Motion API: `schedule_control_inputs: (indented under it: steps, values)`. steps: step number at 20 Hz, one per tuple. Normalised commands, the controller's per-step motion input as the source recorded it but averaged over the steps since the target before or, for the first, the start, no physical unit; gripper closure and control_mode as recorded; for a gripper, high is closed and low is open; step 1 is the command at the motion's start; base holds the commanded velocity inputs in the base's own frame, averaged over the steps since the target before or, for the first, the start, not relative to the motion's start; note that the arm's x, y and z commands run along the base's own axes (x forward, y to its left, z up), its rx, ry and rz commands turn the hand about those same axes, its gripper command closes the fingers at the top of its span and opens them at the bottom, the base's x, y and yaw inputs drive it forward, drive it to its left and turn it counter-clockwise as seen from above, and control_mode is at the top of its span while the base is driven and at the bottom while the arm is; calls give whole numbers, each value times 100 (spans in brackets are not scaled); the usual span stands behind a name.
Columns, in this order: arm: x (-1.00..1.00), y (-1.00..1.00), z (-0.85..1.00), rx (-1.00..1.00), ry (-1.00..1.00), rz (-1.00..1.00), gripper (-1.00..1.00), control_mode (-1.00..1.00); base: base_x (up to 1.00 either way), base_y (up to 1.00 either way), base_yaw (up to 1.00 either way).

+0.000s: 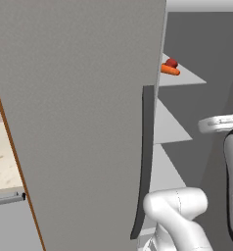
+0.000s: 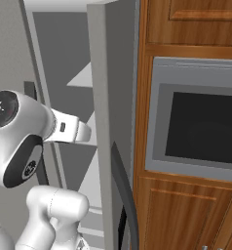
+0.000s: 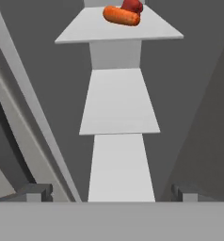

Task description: Take the carrot, peach, and bell pepper from the freezer and place them in the bowl on the counter.

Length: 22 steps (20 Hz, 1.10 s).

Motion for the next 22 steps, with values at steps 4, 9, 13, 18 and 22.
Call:
schedule_control_inputs:
  steps: [4,9,13,18,22]
  values:
    - [25,0,26,0,0,0,-100,-100,0,0,0]
    - [19,-5,18,0,1,0,-100,-100,0,0,0]
    - [15,-7,9,0,0,0,-100,-100,0,0,0]
    - [30,-3,0,0,0,0,-100,-100,0,0,0]
    - [49,-2,0,0,-1,0,-100,-100,0,0,0]
